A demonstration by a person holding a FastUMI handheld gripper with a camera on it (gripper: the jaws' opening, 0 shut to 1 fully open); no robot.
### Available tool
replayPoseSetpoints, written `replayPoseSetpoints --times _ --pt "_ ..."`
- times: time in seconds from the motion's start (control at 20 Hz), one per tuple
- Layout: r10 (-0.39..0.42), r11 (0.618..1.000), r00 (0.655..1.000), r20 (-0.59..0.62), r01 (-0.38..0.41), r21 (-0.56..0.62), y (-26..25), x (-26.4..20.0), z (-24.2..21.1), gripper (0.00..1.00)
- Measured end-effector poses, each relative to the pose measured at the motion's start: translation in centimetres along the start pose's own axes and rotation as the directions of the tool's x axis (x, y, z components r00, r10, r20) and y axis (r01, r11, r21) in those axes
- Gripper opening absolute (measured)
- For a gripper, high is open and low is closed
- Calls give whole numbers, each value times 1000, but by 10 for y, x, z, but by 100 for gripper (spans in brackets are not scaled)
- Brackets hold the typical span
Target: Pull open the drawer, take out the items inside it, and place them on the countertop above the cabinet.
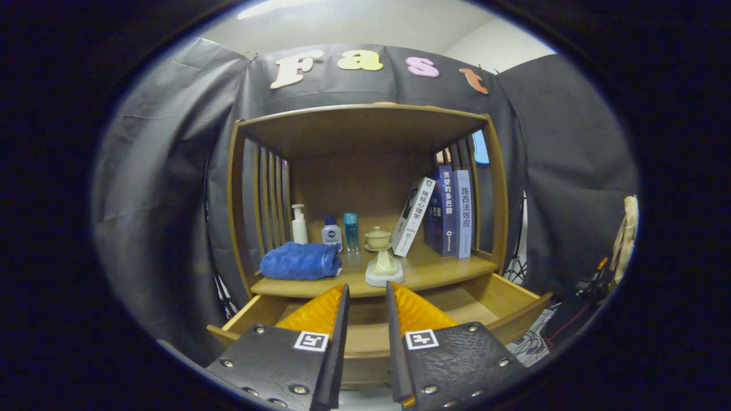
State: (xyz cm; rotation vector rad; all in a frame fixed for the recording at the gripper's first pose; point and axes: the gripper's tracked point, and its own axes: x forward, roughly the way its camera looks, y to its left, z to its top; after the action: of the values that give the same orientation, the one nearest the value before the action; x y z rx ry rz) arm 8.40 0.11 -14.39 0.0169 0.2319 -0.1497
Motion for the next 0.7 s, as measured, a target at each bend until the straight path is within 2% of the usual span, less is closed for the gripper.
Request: replayPoseSetpoints --times 0.35,0.6,0.65,0.7 --pt "1 1000 999 -50 0 26 -6 -23 -46 35" --pt "18 999 996 -83 -16 28 -7 -32 -72 57" --pt "22 999 995 -95 -20 25 -7 -32 -77 58" --pt "29 999 994 -103 -26 24 -6 -30 -81 67"
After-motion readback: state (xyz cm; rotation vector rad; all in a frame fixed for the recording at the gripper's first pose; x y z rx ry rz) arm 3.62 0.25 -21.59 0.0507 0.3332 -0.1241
